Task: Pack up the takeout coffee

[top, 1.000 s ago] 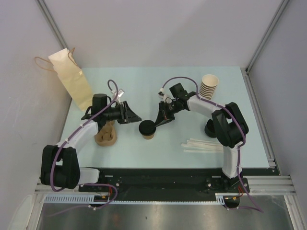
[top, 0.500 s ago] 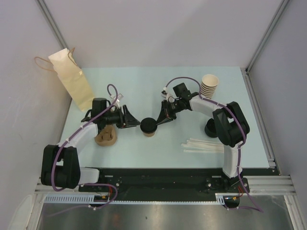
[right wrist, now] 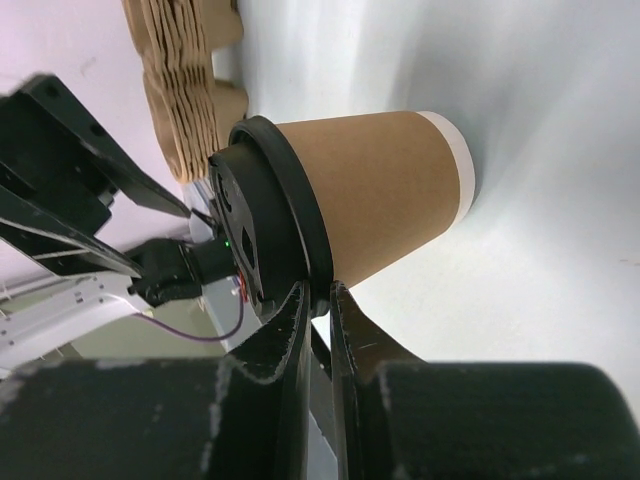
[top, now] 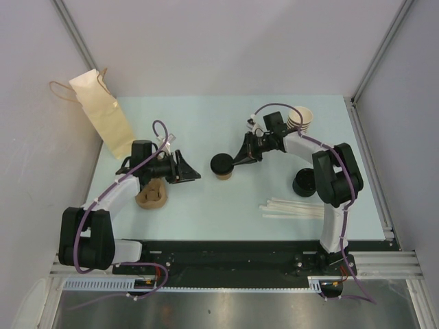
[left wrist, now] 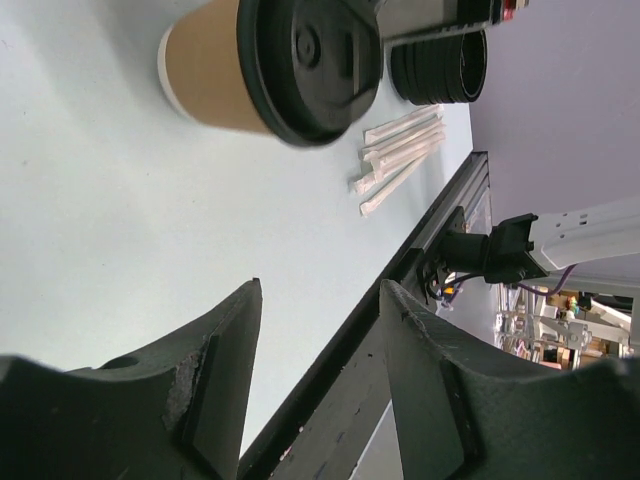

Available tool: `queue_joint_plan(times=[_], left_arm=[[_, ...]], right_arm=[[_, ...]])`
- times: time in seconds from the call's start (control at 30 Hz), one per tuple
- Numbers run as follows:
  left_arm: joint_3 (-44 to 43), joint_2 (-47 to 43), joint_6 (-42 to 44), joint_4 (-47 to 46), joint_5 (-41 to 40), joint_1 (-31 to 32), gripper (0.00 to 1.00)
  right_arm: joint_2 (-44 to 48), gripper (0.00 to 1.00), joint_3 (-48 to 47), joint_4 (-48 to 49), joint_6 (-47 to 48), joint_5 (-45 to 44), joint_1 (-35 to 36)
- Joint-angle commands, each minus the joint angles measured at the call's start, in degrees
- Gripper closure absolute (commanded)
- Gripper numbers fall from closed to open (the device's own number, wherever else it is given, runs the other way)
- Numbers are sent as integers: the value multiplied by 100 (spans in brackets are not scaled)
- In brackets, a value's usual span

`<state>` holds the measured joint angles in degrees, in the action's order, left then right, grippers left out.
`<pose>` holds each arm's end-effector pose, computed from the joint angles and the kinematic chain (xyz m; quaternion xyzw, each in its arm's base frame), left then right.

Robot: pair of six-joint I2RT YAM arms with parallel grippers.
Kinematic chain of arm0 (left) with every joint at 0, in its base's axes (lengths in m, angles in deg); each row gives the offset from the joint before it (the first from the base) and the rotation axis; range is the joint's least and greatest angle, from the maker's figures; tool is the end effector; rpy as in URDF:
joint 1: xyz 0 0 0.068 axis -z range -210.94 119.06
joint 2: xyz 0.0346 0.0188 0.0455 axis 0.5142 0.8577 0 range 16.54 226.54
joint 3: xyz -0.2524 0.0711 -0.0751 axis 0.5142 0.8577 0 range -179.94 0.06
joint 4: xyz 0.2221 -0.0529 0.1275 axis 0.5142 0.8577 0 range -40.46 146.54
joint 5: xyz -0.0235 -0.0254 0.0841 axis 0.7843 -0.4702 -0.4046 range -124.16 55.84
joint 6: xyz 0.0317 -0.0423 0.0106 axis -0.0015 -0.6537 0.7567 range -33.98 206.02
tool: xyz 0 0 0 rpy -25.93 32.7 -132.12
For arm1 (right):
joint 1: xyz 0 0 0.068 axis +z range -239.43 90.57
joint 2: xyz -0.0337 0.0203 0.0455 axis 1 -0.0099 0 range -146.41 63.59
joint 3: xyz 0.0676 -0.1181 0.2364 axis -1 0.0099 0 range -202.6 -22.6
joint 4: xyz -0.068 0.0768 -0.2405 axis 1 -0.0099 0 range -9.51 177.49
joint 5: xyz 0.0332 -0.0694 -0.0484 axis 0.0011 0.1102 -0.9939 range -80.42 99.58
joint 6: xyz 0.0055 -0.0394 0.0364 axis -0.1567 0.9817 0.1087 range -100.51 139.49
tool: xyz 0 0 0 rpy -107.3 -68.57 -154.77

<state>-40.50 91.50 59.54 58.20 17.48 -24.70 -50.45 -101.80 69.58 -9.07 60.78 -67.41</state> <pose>0.2534 -0.0557 0.2138 0.0257 0.8433 -0.4843 0.2314 0.3800 0.1836 0.1872 -0.0891 0.8610 0.4933 0.0855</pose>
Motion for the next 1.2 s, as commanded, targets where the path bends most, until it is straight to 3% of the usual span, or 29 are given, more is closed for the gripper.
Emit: queue_joint_plan(times=[0.0,0.37,0.63,0.8,0.83,0.93,1.17], left_arm=[[-40,-34,20,-181,92,-53,44],[-14,-60,20,-225,171,-61,44],[-566,-525,204,38,382,-254,41],[-883,-807,-67,179,619,-1115,36],[-997,-833,-85,214,646,-1395,28],[-1243,-912,204,653,681,-1800,20],[-1200,-1088,590,1241,971,-2645,16]], right_arm=[[110,100,-139,473,-317,4,-154],[233,100,-201,183,-405,329,-146],[234,100,-175,822,-923,592,522],[-30,100,-192,1649,-1669,725,926],[-118,100,-210,1729,-1740,733,1040],[-241,100,-263,2142,-1969,751,1181],[-689,100,-623,2319,-2128,725,1603]])
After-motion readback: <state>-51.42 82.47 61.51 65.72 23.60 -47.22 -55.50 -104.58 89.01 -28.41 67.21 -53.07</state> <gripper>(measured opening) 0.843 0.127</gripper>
